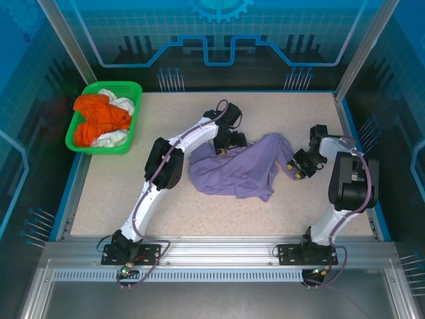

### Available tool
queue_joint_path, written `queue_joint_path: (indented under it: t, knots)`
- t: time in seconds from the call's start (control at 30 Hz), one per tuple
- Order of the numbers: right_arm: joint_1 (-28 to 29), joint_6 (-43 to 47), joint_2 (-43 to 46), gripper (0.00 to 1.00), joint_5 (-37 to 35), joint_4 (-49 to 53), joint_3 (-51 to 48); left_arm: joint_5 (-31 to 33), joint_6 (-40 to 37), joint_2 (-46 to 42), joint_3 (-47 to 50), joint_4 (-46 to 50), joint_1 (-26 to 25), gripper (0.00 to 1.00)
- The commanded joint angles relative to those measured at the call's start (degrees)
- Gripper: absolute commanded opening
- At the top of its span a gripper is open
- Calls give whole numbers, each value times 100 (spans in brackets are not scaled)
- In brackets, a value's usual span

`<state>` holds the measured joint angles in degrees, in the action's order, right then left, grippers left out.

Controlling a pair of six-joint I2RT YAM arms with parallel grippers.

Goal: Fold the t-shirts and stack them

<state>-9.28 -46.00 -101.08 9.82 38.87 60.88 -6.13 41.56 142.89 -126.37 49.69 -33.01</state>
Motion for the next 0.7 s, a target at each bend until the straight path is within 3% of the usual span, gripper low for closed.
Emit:
queue_joint_path:
  t: [0.0,0.13,0.27,0.43,0.67]
  knots:
    - [76,40,-82,30,99,-21,138,289,184,152,-299,252,16,72]
    - [113,87,-182,11,158,15,144,402,258,219,-460,264,40,46]
    - [139,95,-5,0,117,74,117,454,204,171,-673,394,103,1]
    - [293,274,540,0,-130,395,486,704,55,-439,-695,439,229,0]
    - [692,318,1301,0,-14,352,1842,1656,-380,-2413,-257,127,426,0]
